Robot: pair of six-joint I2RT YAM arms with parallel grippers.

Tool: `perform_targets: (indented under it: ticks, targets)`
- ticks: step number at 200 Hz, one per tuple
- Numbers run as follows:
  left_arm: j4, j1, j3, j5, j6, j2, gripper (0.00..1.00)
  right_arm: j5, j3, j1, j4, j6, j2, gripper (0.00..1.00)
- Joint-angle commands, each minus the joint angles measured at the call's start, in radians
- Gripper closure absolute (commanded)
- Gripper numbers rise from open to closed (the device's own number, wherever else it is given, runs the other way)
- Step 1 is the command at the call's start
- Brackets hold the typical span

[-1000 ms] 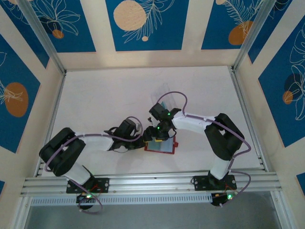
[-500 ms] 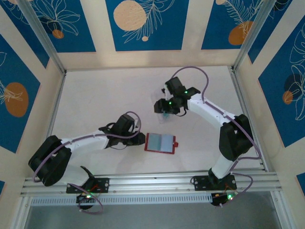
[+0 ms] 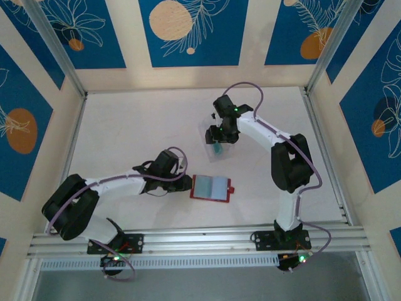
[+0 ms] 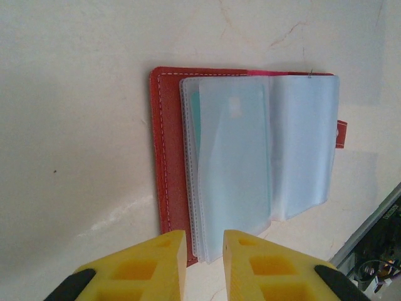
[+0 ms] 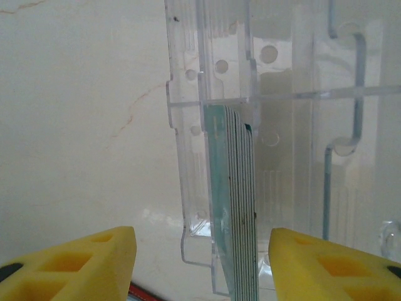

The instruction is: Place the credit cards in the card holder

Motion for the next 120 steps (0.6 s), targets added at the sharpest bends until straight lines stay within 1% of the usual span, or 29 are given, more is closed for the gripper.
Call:
perform_targets:
  ticks: [1,58,82,120]
  targets:
    - [0.022,0.008,0.007,0.018,0.000,0.012,0.78,0.057,0.042,0.014,-0.044,-0.031,0.022,0.41]
    - [0.025,0.008,0.007,0.019,-0.003,0.014,0.78,0.042,0.071,0.029,-0.056,-0.039,0.056,0.41]
    - [0.025,0.009,0.005,0.016,-0.003,0.013,0.78,0.057,0.088,0.036,-0.068,-0.045,0.068,0.41]
    - [0.029,0.008,0.002,0.016,-0.003,0.017,0.78,0.009,0.094,0.044,-0.066,-0.049,0.065,0.44]
